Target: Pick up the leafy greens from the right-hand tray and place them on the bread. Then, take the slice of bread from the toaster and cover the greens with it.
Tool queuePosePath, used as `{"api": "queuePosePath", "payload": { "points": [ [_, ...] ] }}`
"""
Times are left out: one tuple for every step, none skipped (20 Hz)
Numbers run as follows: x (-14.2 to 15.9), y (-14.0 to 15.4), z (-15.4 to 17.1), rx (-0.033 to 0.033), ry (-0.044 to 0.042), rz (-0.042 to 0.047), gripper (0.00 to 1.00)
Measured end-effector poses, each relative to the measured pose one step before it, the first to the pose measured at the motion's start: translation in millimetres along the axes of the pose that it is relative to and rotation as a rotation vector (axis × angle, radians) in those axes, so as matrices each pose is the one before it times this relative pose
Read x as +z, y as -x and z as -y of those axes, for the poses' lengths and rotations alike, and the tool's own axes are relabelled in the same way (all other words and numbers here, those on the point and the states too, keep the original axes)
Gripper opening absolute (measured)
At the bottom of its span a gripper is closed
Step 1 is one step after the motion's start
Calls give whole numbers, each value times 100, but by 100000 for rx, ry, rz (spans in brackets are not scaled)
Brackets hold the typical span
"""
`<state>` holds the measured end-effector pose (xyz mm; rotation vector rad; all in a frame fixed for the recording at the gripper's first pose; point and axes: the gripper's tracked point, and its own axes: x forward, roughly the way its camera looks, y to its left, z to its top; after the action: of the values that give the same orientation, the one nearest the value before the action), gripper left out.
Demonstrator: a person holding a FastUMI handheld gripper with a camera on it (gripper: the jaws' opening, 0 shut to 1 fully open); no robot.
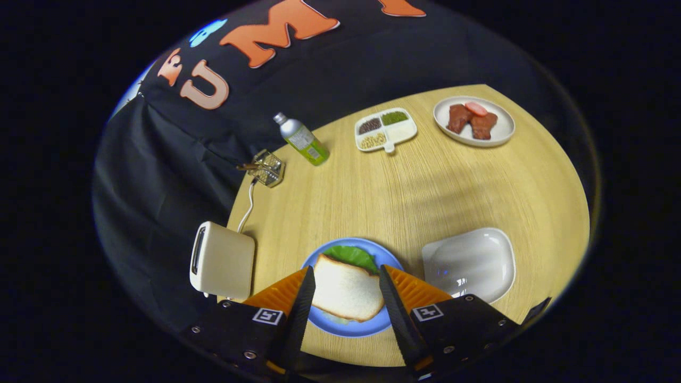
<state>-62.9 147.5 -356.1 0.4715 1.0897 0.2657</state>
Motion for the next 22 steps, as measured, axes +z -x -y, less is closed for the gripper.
{"api": "queuePosePath", "payload": {
  "points": [
    [1491,916,-642,1492,2168,4008,74],
    [1797,1042,-1024,1817,2081,4771,76],
    [1689,1077,-870,1280,2273,5300,78],
    [2093,1055,-892,1184,2629,5861,81],
    [2026,948,-581,348,3105,5672,83],
    [2162,977,-607,-113,3293,5718,84],
    [2256,890,-523,-402,3455,6025,85],
    [2130,733,-404,-609,3111,5680,86],
    [1966,793,-491,-316,3027,6033,87],
    [1941,548,-201,-1286,3163,5612,90],
    [1801,545,104,-1508,2878,4954,91],
    [1743,399,176,-2347,2226,3932,95],
    [1560,670,34,-1225,1939,4162,96],
    [1356,225,132,-1414,1601,3300,98],
    [1077,202,77,-882,1285,2984,98],
    [1019,-4,137,-1416,1343,2607,98],
    [892,116,132,-1054,1247,2725,98],
    [846,67,248,-1594,1694,2560,99],
    [728,255,458,-2033,1582,2136,98],
    [582,-8,471,-2244,1935,2002,98],
    [368,15,366,-2419,1998,1462,98],
    [358,160,245,-1923,2107,890,98]
  ]
}}
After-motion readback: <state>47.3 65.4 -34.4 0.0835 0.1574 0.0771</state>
